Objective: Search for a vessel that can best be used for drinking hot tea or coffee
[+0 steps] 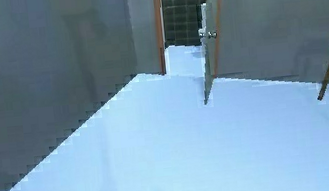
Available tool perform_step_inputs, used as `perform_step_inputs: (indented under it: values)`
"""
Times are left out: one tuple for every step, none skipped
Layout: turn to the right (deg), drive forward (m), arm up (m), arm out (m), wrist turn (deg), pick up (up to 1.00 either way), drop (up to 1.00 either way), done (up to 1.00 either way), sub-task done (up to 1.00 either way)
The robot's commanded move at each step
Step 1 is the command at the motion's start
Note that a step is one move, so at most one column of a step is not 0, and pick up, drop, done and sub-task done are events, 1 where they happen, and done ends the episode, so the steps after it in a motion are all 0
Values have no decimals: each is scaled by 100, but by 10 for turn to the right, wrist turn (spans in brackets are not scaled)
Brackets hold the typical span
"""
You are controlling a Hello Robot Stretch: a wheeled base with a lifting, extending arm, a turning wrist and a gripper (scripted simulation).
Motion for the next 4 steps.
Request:
perform_step_inputs:
  values:
    - [0, 100, 0, 0, 0, 0, 0, 0, 0]
    - [0, 100, 0, 0, 0, 0, 0, 0, 0]
    - [-30, 0, 0, 0, 0, 0, 0, 0, 0]
    - [0, 40, 0, 0, 0, 0, 0, 0, 0]
